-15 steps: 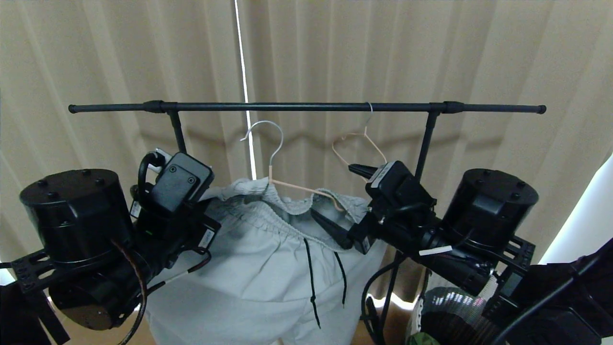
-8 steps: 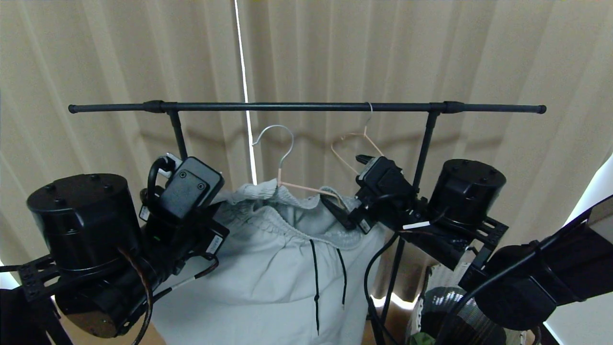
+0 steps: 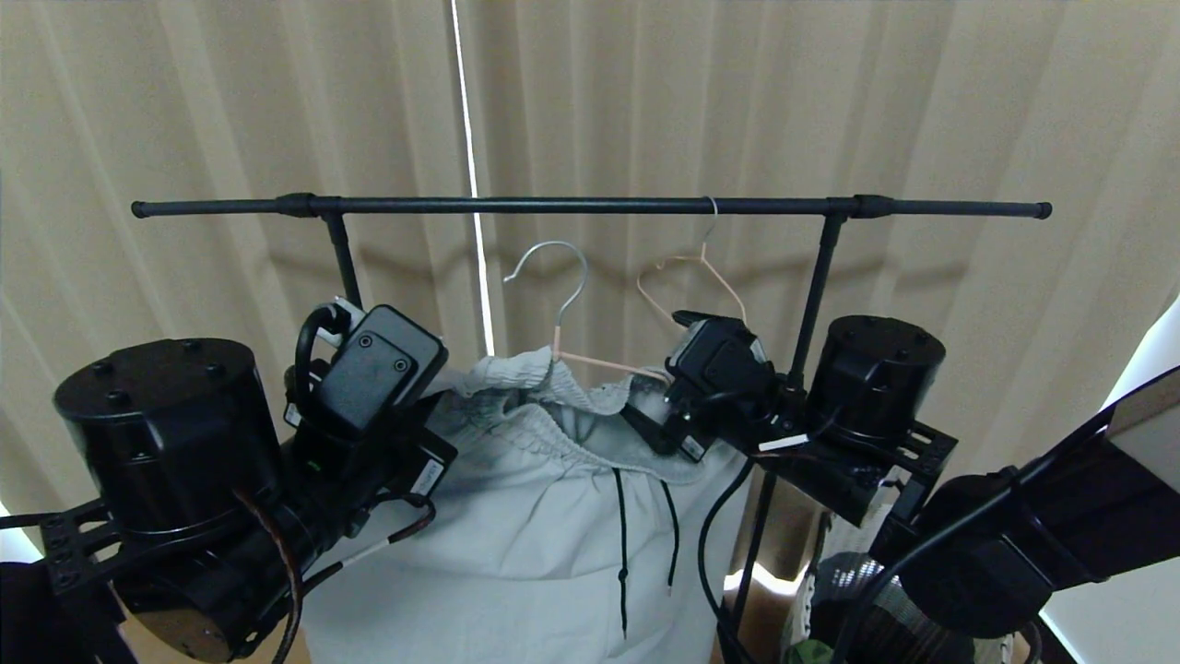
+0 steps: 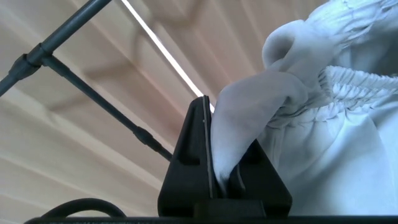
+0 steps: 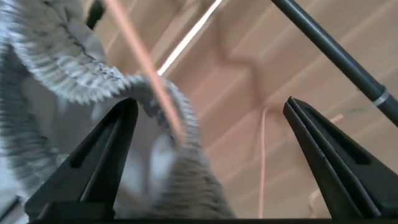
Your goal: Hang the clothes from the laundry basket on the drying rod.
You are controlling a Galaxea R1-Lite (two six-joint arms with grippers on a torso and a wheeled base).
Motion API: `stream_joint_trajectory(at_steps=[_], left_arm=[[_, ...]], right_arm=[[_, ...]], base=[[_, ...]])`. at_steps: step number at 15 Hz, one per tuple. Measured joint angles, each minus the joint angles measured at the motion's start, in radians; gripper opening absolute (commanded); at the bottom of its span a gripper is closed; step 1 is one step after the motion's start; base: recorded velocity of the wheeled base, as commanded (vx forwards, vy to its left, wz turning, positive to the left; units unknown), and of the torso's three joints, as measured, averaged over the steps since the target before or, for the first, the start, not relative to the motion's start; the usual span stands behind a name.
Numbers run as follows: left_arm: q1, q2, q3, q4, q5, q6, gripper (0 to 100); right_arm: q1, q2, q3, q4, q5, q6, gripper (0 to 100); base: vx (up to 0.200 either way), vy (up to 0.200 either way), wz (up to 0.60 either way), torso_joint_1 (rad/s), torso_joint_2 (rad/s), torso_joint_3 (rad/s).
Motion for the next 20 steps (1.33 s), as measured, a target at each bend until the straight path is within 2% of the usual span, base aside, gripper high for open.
stream_joint_trajectory(at_steps=[10, 11, 13, 15, 17, 20], left_arm=[[-0.001, 0.000, 0.003, 0.000, -0.005, 0.001, 0], [-0.001, -0.001, 0.005, -0.001, -0.005, 0.000, 100], [-0.003, -0.002, 0.005, -0.003, -0.006, -0.027, 100], [-0.026, -0.006, 0.001, -0.003, -0.016, -0.096, 100], [-0.036, -0.040, 0.026, -0.001, -0.082, -0.118, 100], [-0.039, -0.145, 0.098, 0.004, -0.201, -0.124, 100]], right_arm=[[0.034, 0.001, -0.017, 0.001, 0.001, 0.001, 0], [0.037, 0.000, -0.016, -0.001, 0.001, 0.001, 0], [0.039, -0.003, -0.011, -0.001, 0.001, 0.000, 0], [0.038, -0.012, -0.009, 0.002, -0.025, 0.001, 0], [0.028, -0.034, -0.005, 0.009, -0.080, 0.002, 0], [-0.028, -0.074, 0.014, 0.024, -0.121, 0.005, 0]], base=[[0.000, 0.000, 0.00, 0.000, 0.00, 0.000], [0.000, 0.000, 0.00, 0.000, 0.00, 0.000], [0.000, 0.000, 0.00, 0.000, 0.00, 0.000], [0.000, 0.000, 0.00, 0.000, 0.00, 0.000], [0.000, 0.000, 0.00, 0.000, 0.00, 0.000], [0.000, 0.000, 0.00, 0.000, 0.00, 0.000]])
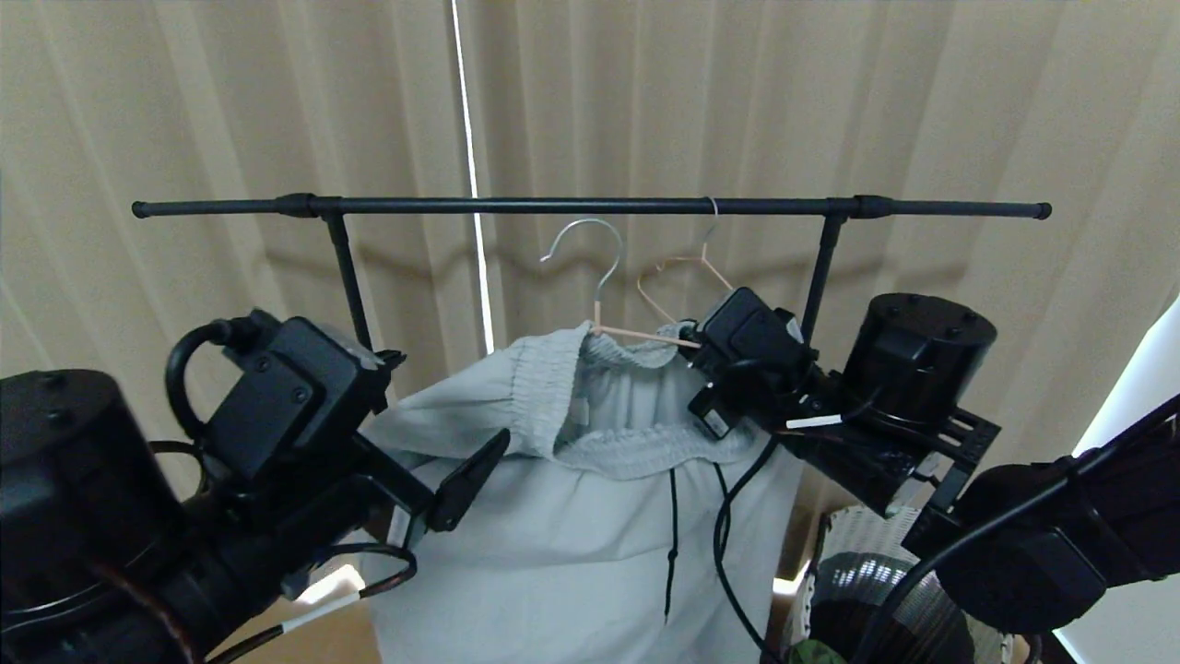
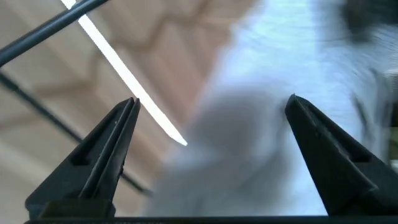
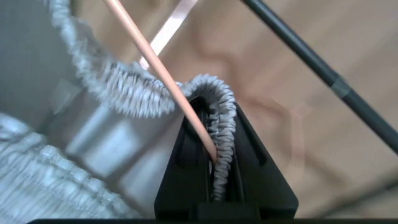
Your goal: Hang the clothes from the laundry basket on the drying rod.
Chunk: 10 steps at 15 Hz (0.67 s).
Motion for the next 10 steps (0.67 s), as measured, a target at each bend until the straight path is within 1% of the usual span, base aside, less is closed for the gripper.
stream_joint_trajectory(at_steps=[2, 4, 6, 9, 10], left_arm=[[0.025, -0.056, 0.066, 0.002, -0.013, -0.003, 100], [0.094, -0.089, 0.150, 0.001, -0.017, -0.004, 100], [0.136, -0.101, 0.214, 0.000, -0.018, -0.013, 100], [0.149, -0.091, 0.269, -0.001, -0.021, -0.015, 100], [0.148, -0.081, 0.270, -0.004, -0.042, -0.016, 100]], right_arm=[[-0.038, -0.036, 0.019, 0.000, -0.016, 0.013, 0], [-0.060, -0.090, 0.052, 0.001, -0.018, 0.042, 0], [-0.067, -0.146, 0.090, 0.001, -0.017, 0.064, 0], [-0.071, -0.220, 0.140, 0.000, -0.006, 0.073, 0], [-0.071, -0.234, 0.150, 0.000, -0.004, 0.076, 0]], base=[[0.000, 0.000, 0.00, 0.000, 0.00, 0.000], [0.000, 0.000, 0.00, 0.000, 0.00, 0.000], [0.000, 0.000, 0.00, 0.000, 0.00, 0.000], [0.000, 0.000, 0.00, 0.000, 0.00, 0.000], [0.000, 0.000, 0.00, 0.000, 0.00, 0.000]])
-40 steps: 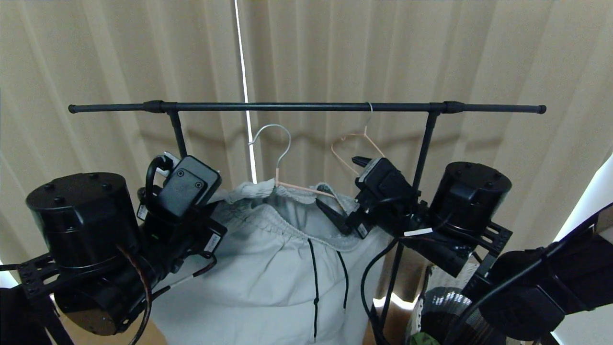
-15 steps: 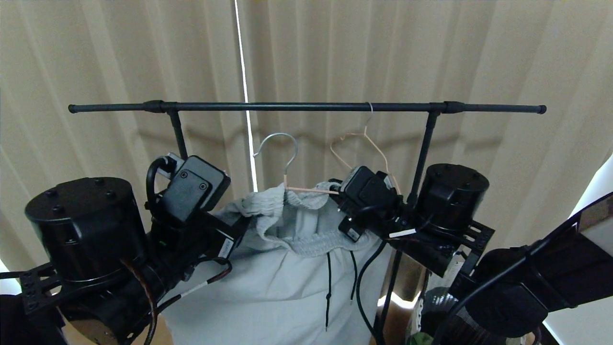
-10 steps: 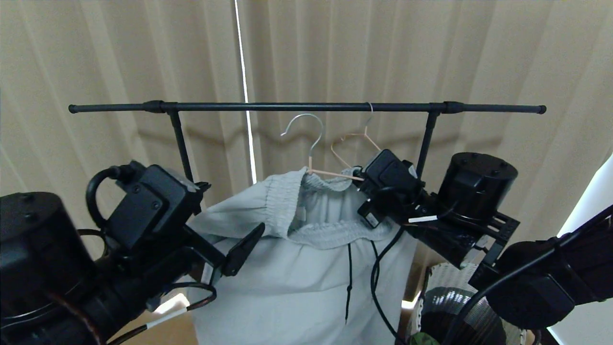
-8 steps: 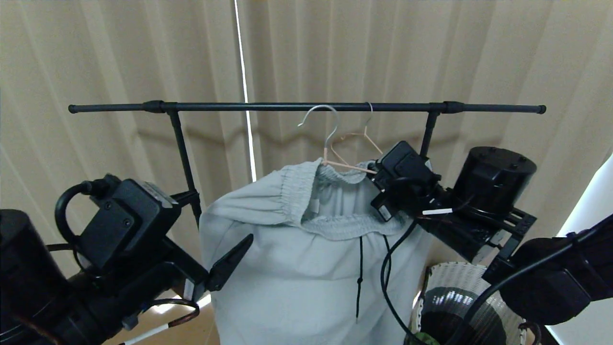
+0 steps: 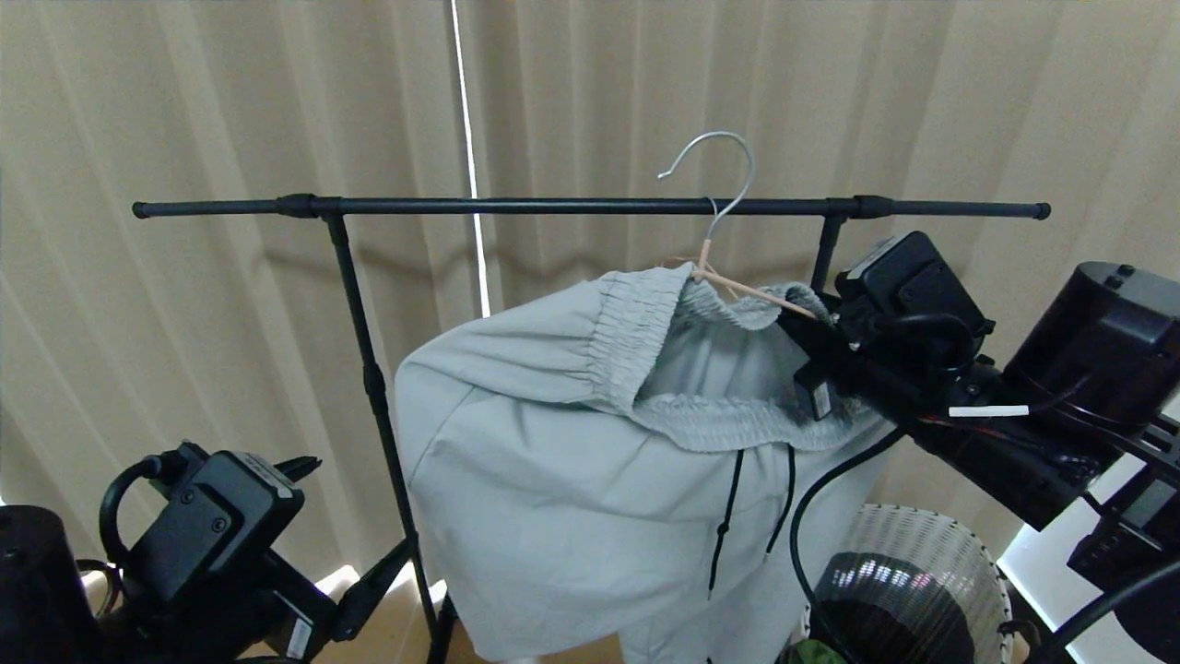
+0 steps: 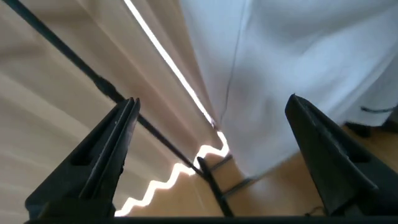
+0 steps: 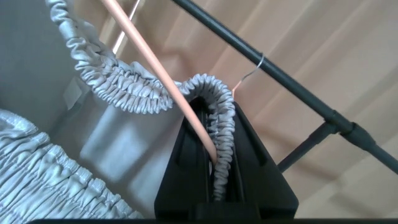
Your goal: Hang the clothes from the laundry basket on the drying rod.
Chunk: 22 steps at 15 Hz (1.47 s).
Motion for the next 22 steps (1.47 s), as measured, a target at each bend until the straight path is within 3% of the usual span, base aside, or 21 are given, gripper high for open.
stream_joint_trajectory(at_steps=[2, 3, 13, 19, 22], left_arm=[[-0.001, 0.022, -0.008, -0.016, -0.059, -0.005, 100], [0.000, 0.033, -0.011, -0.030, -0.075, -0.006, 0], [0.021, 0.089, 0.011, -0.044, -0.078, -0.016, 0], [0.277, 0.088, 0.027, -0.044, -0.079, -0.006, 0], [0.359, 0.087, 0.036, -0.043, -0.077, 0.032, 0]], right_arm=[[0.002, -0.018, 0.007, 0.000, 0.000, 0.006, 0], [0.003, -0.023, 0.008, -0.001, 0.000, 0.009, 0], [0.004, -0.035, 0.014, -0.001, -0.002, 0.010, 0], [-0.001, -0.052, 0.015, 0.008, -0.013, 0.009, 0], [-0.031, -0.056, 0.015, 0.030, -0.013, 0.008, 0]], base=[[0.000, 0.000, 0.00, 0.000, 0.00, 0.000], [0.000, 0.000, 0.00, 0.000, 0.00, 0.000], [0.000, 0.000, 0.00, 0.000, 0.00, 0.000], [0.000, 0.000, 0.00, 0.000, 0.00, 0.000], [0.000, 0.000, 0.00, 0.000, 0.00, 0.000]])
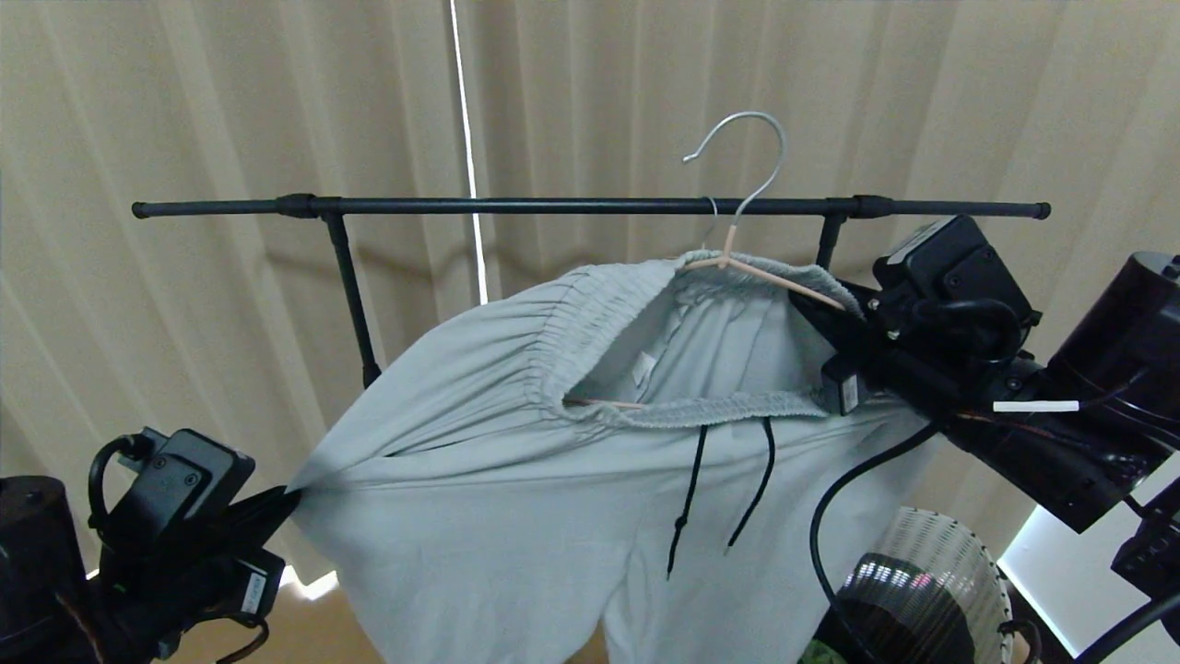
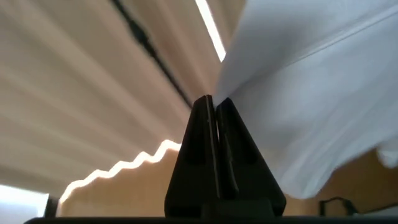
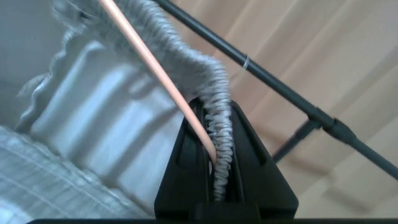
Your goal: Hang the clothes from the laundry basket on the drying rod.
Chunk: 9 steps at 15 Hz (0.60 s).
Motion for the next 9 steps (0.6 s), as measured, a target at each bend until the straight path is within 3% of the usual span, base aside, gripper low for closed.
stream_joint_trajectory(at_steps=[3, 4, 9], left_arm=[[0.051, -0.003, 0.017, 0.001, 0.001, 0.065, 0], [0.053, -0.005, 0.018, 0.000, 0.001, 0.066, 100], [-0.033, -0.036, 0.014, 0.000, -0.001, 0.032, 100]], right_arm=[[-0.009, -0.008, -0.001, 0.015, -0.002, -0.001, 0], [-0.010, -0.009, -0.001, 0.021, -0.002, -0.001, 0], [-0.006, -0.004, -0.003, 0.031, -0.008, -0.001, 0]], base=[[0.000, 0.000, 0.00, 0.000, 0.00, 0.000], [0.000, 0.000, 0.00, 0.000, 0.00, 0.000], [0.000, 0.000, 0.00, 0.000, 0.00, 0.000]])
